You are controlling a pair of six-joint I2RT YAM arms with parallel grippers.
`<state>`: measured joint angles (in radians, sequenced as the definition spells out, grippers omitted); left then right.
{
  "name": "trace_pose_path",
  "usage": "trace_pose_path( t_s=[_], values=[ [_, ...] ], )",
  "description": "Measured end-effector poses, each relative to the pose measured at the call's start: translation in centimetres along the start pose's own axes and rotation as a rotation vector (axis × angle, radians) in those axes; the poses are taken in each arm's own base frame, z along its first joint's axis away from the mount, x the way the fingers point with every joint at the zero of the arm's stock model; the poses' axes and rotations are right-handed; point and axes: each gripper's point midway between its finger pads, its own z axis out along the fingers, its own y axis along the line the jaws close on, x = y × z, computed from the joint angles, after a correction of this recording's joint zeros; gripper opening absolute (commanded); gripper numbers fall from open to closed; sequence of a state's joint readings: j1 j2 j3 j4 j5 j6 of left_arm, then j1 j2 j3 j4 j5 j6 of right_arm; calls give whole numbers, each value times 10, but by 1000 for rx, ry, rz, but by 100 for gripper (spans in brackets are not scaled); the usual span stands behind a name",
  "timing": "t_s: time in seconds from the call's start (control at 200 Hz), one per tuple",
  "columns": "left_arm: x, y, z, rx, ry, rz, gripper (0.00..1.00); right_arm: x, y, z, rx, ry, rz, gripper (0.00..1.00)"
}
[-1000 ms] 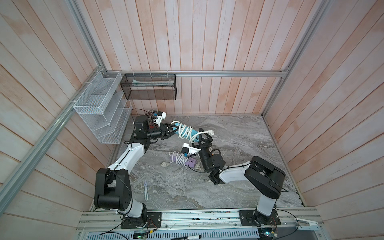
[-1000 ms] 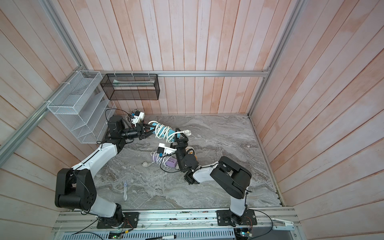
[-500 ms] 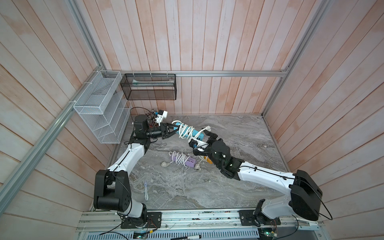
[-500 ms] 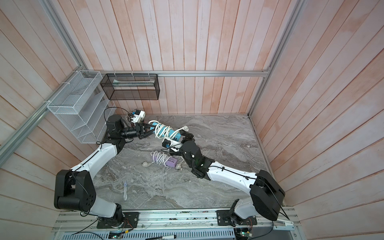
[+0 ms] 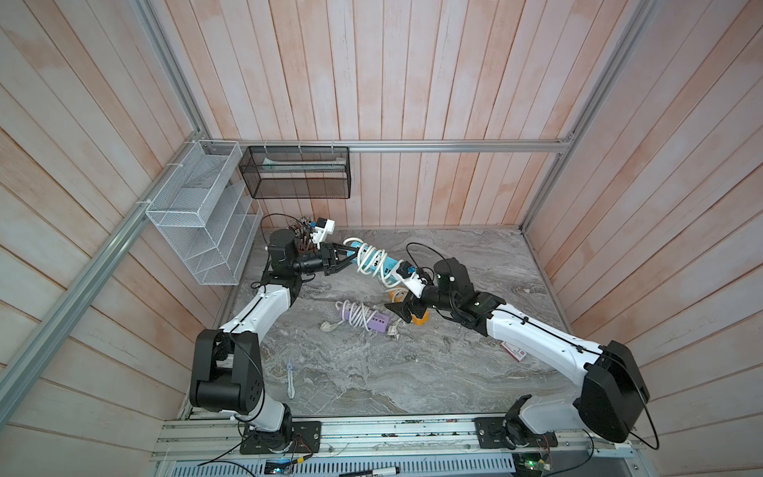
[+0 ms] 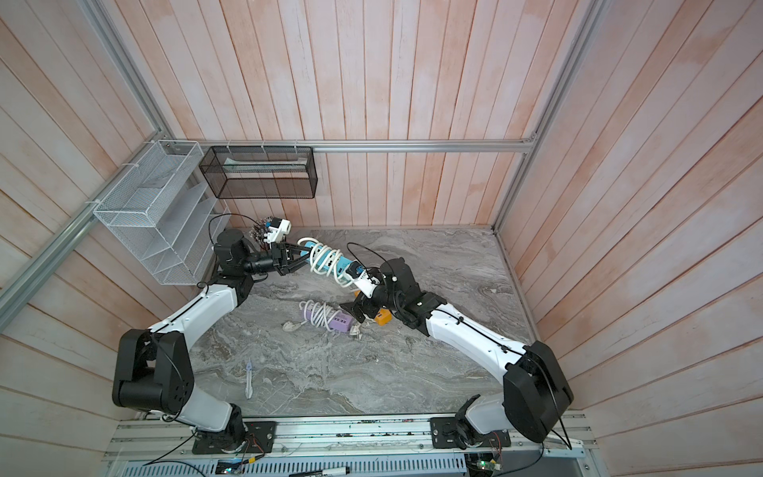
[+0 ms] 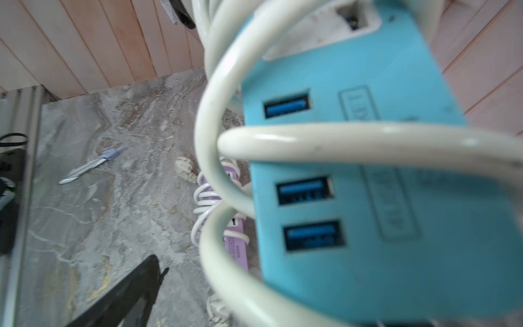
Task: Unwrap the cord wrapped around the power strip
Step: Unwrap the power cord from the power strip.
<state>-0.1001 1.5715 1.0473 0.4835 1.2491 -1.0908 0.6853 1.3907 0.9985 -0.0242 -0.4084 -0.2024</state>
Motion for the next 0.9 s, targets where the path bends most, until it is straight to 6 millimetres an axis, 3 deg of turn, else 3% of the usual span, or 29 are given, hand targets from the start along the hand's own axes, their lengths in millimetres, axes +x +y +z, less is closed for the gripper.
trace_pose_path(
  t_s=[0.215,0.4,0.61,0.9],
  values=[
    [0,12,5,7,0,-34,0,-17,2,-34,-113,-103,145,98],
    [-9,19,1,3,-30,-37,0,-18,2,-65,-166,-184,261,99],
    [-25,28,-8,-7,-93,-50,0,-28,-24,-93,-134,-278,451,99],
    [-40,20,-9,32,-153,-65,0,-38,-52,-95,-98,-349,685,97]
  ],
)
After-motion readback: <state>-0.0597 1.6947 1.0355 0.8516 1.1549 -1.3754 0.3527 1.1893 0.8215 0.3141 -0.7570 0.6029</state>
